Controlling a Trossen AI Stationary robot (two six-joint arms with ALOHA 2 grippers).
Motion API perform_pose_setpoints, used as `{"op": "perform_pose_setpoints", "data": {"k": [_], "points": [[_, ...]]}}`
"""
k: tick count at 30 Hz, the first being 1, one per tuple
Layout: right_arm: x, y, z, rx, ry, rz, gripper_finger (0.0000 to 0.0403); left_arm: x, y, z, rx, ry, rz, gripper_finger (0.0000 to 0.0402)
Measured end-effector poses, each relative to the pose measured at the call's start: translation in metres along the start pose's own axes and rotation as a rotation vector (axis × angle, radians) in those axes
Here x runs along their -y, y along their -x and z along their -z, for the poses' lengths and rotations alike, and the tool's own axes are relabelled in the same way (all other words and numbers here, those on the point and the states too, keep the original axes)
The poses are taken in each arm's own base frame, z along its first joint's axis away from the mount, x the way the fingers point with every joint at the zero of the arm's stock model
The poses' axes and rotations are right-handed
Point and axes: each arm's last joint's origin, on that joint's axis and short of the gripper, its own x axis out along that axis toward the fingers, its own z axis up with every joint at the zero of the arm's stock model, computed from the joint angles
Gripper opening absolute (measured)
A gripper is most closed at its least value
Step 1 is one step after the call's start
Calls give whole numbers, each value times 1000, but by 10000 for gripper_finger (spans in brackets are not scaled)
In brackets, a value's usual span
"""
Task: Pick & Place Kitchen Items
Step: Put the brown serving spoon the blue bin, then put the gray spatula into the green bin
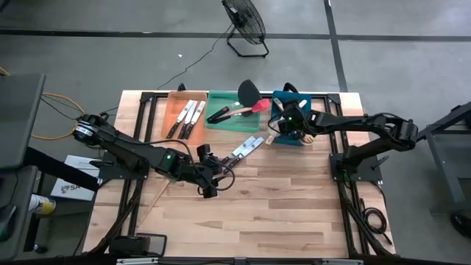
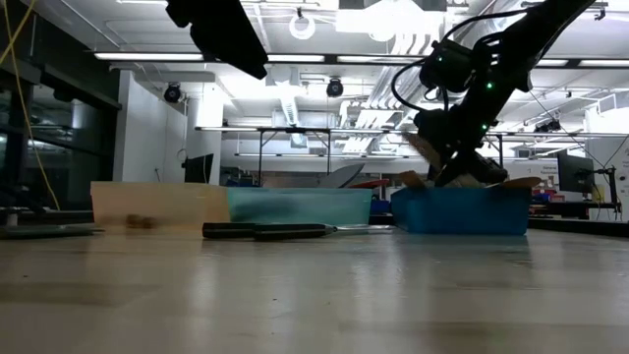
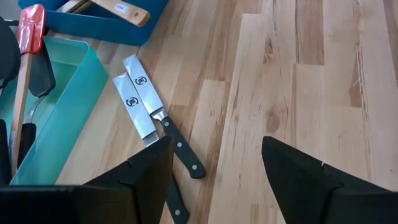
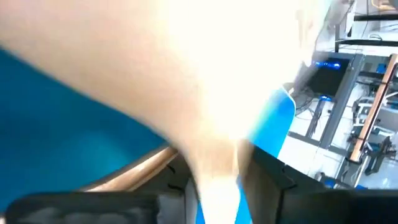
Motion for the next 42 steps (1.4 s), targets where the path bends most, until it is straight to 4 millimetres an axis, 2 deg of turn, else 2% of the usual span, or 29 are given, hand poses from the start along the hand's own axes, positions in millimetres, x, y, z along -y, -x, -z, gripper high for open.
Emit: {"op": "perform_pose_setpoints", "data": {"k": [6, 12, 20, 24, 29, 32, 36, 39, 42], "points": [[0, 0, 0, -1, -31, -3, 111, 0, 0, 0, 0, 0, 0, 236], [-1, 0, 0, 0, -77, -7, 111, 0, 0, 0, 0, 0, 0, 236], [-4, 5, -6, -36, -42, 36, 111, 0, 0, 0, 0, 0, 0, 236], [-2, 13, -7, -12, -54, 61, 111, 0, 0, 0, 0, 0, 0, 236], [7, 32, -3, 15, -110, 139, 112, 0, 0, 0, 0, 0, 0, 236], [15, 48, 2, 50, -226, 199, 112, 0, 0, 0, 0, 4, 0, 236], [23, 65, 11, 138, -536, 234, 98, 0, 0, 0, 0, 8, 0, 236], [25, 68, 23, 153, -790, 214, 66, 0, 0, 0, 0, 22, 0, 236], [23, 66, 29, 193, -966, 93, 22, 0, 0, 0, -1, 25, 0, 236]]}}
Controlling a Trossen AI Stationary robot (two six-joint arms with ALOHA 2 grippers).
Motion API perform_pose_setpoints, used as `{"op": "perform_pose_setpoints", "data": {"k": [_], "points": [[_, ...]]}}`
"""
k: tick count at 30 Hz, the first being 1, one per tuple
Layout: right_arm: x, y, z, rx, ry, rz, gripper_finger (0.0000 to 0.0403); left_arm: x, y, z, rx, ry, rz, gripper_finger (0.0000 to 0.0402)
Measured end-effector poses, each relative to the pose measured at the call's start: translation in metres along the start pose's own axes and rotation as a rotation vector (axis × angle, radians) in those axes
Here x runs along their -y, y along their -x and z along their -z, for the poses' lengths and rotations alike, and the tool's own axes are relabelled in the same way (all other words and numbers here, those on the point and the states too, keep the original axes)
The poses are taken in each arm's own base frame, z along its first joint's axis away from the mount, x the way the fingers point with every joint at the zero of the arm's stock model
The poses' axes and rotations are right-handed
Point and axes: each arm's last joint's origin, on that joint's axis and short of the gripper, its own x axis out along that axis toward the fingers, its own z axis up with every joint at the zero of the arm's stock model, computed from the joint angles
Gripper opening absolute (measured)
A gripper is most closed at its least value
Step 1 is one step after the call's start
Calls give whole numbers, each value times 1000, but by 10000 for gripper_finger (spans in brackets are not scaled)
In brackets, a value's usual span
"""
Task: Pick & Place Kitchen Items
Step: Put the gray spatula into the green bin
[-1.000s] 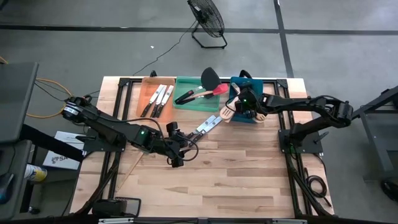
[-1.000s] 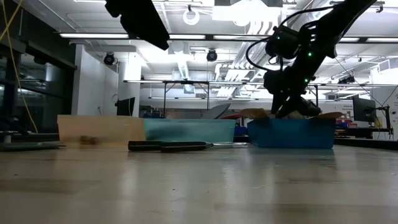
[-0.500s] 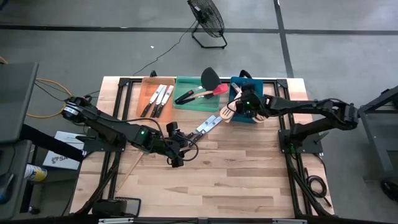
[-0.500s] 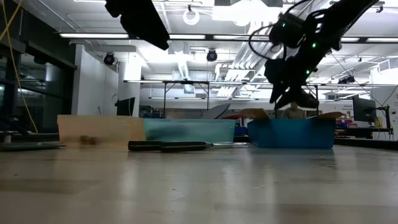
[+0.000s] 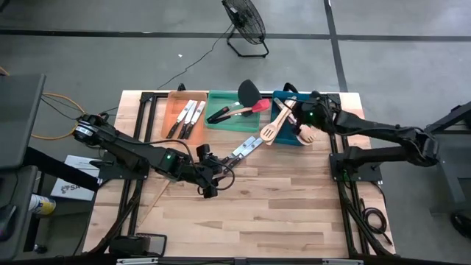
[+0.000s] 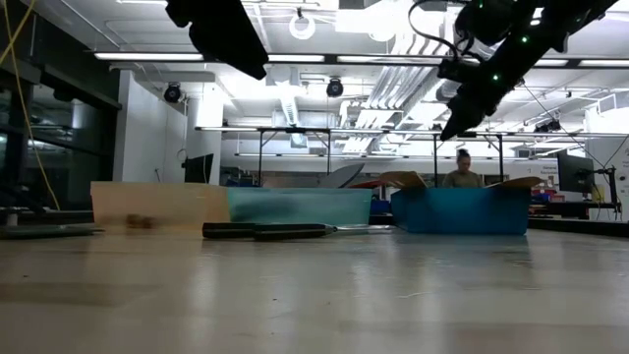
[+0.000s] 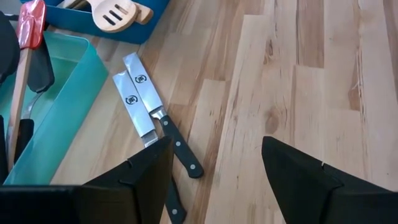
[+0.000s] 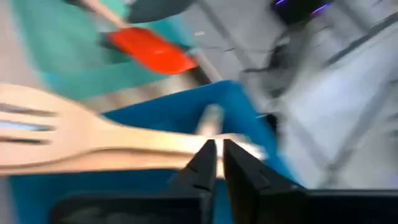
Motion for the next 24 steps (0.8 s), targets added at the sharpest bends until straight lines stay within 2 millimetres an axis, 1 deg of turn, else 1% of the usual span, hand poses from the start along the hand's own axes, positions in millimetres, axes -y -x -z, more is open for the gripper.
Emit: {"op": "perform_pose_setpoints", "data": {"k": [2, 6, 9, 13, 17, 20, 24], "points": [[-2, -1, 2, -12, -69, -96, 8, 0, 0, 1, -8, -3, 2, 236], [-11, 2, 1, -5, -162, -269, 3, -1, 0, 2, -24, -10, 1, 236], [-21, 8, -3, 28, -185, -379, 3, -1, 0, 4, -45, -2, -7, 236], [-40, 20, -11, 101, -176, -482, 3, -4, 1, 11, -109, 20, -34, 236], [-59, 35, -17, 175, -142, -571, 3, -8, 2, 20, -190, 97, -80, 236], [-70, 45, -19, 204, -168, -614, 3, -12, 5, 28, -259, 205, -135, 236], [-83, 57, -22, 243, -190, -661, 2, -17, 9, 39, -392, 330, -183, 236]]}}
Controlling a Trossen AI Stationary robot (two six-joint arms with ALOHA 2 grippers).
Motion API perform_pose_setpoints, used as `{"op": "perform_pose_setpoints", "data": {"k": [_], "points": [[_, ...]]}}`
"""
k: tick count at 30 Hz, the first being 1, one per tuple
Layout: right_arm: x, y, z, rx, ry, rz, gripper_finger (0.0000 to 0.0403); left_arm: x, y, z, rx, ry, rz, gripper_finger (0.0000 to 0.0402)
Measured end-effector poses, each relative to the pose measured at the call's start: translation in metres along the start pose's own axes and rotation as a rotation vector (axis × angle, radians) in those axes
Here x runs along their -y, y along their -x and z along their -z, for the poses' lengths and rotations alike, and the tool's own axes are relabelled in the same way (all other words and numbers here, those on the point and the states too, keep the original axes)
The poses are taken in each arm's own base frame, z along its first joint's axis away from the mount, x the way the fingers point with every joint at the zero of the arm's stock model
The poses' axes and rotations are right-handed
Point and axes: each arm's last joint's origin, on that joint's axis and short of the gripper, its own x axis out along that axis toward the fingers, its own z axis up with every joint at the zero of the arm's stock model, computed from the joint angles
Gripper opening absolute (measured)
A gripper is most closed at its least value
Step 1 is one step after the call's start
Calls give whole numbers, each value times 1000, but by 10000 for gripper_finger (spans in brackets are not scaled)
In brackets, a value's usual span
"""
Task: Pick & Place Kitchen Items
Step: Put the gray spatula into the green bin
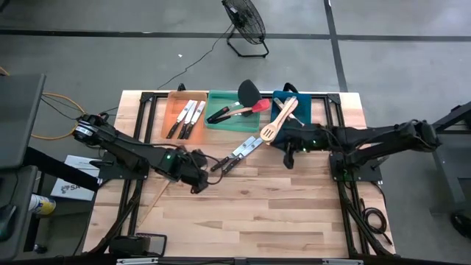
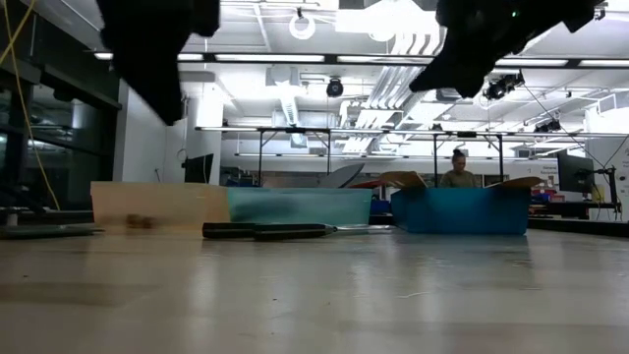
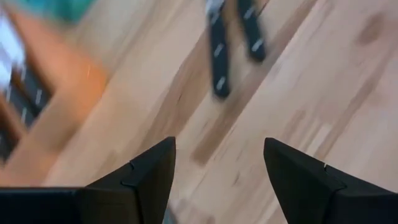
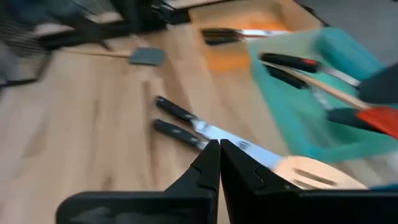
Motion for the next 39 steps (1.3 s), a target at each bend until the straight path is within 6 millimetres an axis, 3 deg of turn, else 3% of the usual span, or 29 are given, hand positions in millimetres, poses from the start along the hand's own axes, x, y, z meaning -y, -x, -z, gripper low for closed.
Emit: {"op": "perform_pose_setpoints", "data": {"k": [13, 20, 27, 39], "points": [[-39, 8, 4, 26, 61, -181, 18, -21, -31, 42, -304, 178, -120, 236], [-49, 10, 7, 12, -14, -221, 99, -28, -42, 57, -399, 220, -150, 236], [-54, 8, 11, -11, -10, -234, 185, -24, -41, 76, -420, 214, -167, 236], [-57, 5, 12, -19, -62, -242, 209, -22, -42, 108, -470, 294, -214, 236]]}}
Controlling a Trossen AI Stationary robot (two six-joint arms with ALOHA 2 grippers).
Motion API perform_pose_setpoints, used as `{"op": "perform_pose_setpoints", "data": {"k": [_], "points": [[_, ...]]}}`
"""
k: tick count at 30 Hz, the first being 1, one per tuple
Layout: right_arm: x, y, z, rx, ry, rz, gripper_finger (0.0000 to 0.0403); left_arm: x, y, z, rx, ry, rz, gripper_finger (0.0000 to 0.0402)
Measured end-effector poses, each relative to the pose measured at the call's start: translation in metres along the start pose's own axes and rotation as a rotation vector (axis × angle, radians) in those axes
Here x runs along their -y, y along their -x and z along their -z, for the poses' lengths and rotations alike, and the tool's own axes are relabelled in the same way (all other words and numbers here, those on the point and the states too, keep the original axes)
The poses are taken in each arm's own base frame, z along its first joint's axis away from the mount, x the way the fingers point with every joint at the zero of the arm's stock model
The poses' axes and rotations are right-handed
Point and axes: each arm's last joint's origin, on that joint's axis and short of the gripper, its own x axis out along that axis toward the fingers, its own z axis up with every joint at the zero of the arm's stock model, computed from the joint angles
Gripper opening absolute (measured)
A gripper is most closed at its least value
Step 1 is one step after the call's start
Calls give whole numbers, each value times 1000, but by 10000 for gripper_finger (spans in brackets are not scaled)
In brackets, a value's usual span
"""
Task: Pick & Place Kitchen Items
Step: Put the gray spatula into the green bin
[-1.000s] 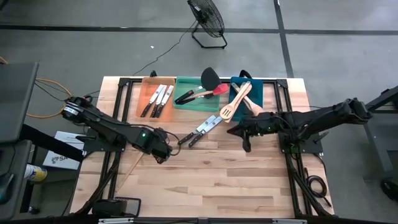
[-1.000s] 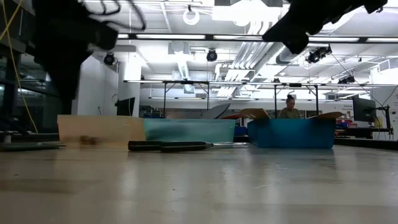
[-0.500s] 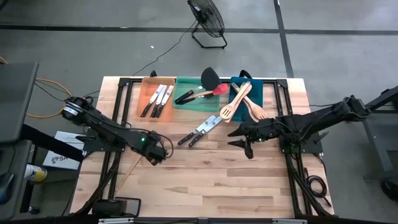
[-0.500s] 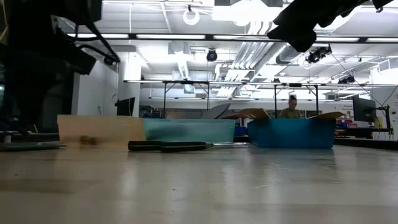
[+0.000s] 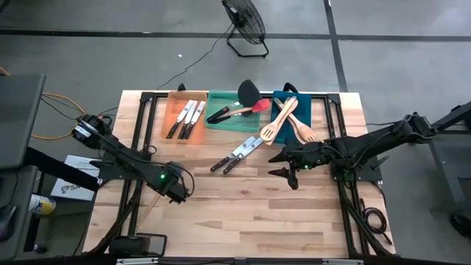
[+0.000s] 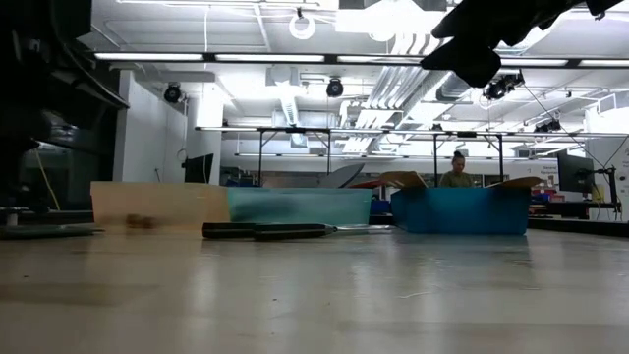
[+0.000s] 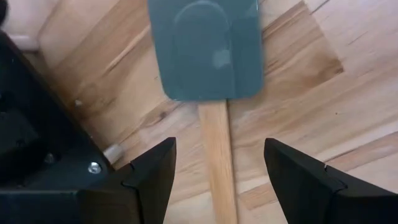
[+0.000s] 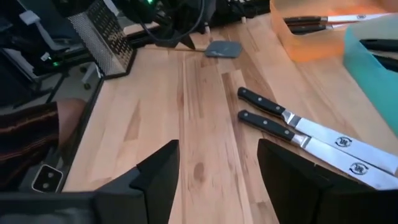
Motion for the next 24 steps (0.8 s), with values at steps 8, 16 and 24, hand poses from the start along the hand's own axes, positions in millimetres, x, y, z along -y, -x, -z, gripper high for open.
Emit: {"op": "perform_pose_setpoints", "data": {"k": [8, 16, 24], "points": [[-1, 0, -1, 11, 0, -8, 209, -3, -19, 1, -3, 17, 23, 236], [-1, 0, -1, 10, 3, -8, 209, -11, -38, 4, -49, 22, 33, 235], [-1, 0, -1, 13, 2, -9, 209, -14, -44, 5, -52, 23, 37, 185]]}}
